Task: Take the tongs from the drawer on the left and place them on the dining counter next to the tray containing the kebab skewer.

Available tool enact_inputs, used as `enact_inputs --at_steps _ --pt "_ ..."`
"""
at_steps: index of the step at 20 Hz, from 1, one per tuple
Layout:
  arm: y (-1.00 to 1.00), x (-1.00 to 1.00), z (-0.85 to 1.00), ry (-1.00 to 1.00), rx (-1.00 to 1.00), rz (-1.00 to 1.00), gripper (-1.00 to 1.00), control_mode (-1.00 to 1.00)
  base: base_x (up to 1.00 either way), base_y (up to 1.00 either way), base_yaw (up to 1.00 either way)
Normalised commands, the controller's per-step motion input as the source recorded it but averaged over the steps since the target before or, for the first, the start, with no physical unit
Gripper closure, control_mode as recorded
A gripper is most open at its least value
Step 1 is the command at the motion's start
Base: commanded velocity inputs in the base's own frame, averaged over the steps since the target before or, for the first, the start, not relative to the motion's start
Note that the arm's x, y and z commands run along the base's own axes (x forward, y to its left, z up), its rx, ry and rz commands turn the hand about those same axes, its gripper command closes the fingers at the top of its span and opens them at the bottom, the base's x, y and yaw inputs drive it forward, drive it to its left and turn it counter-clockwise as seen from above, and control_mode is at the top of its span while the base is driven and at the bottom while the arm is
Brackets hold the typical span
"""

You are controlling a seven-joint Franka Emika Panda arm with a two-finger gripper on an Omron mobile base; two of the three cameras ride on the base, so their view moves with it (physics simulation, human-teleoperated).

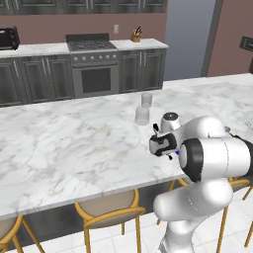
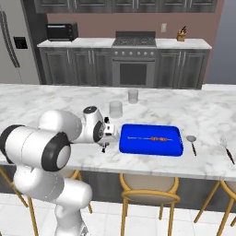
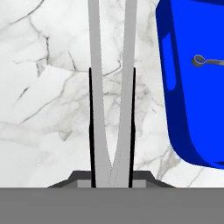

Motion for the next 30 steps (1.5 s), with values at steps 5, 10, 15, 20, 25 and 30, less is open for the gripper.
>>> enact_inputs --at_steps 5,10,15,20,25,30 --pt "-0.02 0.15 -0.23 0.00 0.00 0.00 1.00 -1.00 0.00 0.00 0.00" --pt "-0.01 0.17 -0.22 0.00 0.00 0.00 1.00 -1.00 0.00 0.00 0.00" --pt "-0.04 0.18 -0.20 -0.01 0.00 0.00 1.00 -1.00 0.00 0.00 0.00" --pt "-0.04 0.26 -0.21 0.00 0.00 0.00 1.00 -1.00 0.00 0.00 0.00" --pt "-0.05 0.23 -0.19 0.00 0.00 0.00 1.00 -1.00 0.00 0.00 0.00" --pt "-0.01 0.04 -0.12 0.00 0.00 0.00 -1.00 -1.00 0.00 0.00 0.00"
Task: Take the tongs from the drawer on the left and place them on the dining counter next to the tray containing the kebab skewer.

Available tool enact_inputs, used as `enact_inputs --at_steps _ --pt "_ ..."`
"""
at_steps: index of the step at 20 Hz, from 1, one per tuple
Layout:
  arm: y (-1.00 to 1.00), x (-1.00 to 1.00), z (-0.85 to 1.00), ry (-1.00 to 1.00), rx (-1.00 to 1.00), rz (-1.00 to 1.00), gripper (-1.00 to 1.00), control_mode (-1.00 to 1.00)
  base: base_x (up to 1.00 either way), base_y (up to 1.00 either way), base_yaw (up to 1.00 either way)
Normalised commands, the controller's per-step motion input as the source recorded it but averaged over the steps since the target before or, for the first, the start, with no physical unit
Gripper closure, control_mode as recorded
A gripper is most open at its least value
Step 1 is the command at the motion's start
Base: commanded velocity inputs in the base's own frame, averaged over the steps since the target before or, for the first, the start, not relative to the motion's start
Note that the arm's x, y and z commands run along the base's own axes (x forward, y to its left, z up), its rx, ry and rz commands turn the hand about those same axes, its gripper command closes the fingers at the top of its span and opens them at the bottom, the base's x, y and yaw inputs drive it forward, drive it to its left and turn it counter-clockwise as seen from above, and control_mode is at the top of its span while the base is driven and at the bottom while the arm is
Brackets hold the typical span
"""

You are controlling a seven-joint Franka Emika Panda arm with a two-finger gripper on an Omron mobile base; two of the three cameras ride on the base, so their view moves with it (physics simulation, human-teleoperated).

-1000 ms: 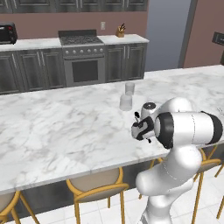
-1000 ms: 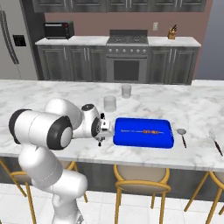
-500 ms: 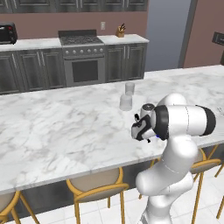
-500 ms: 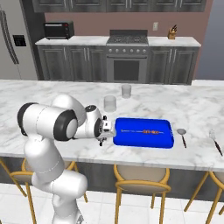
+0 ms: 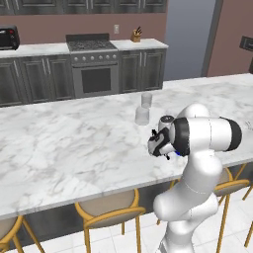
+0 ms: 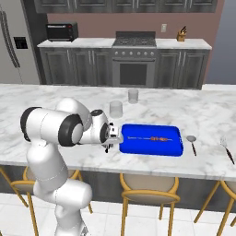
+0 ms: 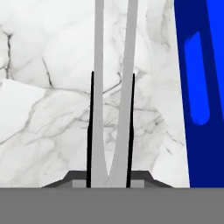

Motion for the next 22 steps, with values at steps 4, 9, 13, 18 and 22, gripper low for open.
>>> enact_inputs --at_steps 4,9,13,18,22 --pt "-0.05 -0.02 0.15 -0.03 0.00 -0.03 -1.00 -1.00 0.00 0.00 0.00" --pt "-0.01 -0.02 0.34 -0.06 0.00 -0.05 -1.00 -1.00 0.00 0.00 0.00" --pt "0.00 -0.06 0.66 -0.10 0.00 -0.04 -1.00 -1.00 0.00 0.00 0.00" --pt "0.02 -0.32 0.84 -0.09 0.00 -0.01 -1.00 -1.00 0.00 0.00 0.00" --pt "0.20 -0.31 0.85 -0.03 0.01 0.00 -1.00 -1.00 0.00 0.00 0.00"
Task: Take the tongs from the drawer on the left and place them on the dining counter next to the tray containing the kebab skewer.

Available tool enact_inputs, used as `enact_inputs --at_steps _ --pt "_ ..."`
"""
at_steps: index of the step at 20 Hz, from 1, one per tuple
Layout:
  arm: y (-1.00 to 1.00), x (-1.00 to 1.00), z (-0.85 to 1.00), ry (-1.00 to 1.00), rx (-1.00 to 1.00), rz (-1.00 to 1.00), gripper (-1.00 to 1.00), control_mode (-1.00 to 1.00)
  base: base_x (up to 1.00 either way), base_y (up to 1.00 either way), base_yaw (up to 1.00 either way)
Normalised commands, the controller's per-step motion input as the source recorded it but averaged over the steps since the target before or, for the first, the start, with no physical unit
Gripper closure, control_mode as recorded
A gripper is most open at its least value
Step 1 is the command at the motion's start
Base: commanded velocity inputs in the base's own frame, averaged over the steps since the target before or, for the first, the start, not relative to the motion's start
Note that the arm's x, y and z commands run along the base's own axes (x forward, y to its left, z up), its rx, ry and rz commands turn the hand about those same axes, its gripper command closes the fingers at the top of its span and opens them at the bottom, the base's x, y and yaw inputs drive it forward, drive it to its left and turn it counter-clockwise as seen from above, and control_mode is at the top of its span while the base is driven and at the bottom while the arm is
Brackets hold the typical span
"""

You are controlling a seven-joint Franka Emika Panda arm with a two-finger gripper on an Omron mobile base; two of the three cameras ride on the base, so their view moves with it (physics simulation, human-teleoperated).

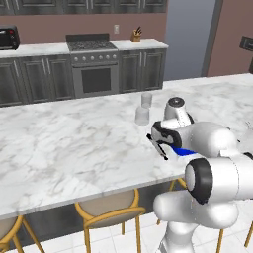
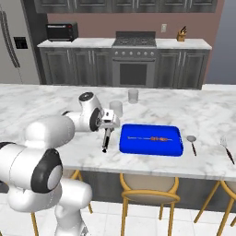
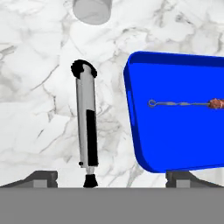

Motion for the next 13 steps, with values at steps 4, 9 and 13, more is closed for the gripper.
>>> enact_inputs --at_steps 4,9,13 --pt "0.36 -0.26 0.73 -0.04 0.00 0.00 -1.00 -1.00 0.00 0.00 0.00" --pt "0.35 -0.35 0.71 -0.07 0.02 0.00 -1.00 -1.00 0.00 0.00 0.00" --pt "0.29 -0.37 0.64 -0.03 0.05 0.00 -1.00 -1.00 0.00 0.00 0.00"
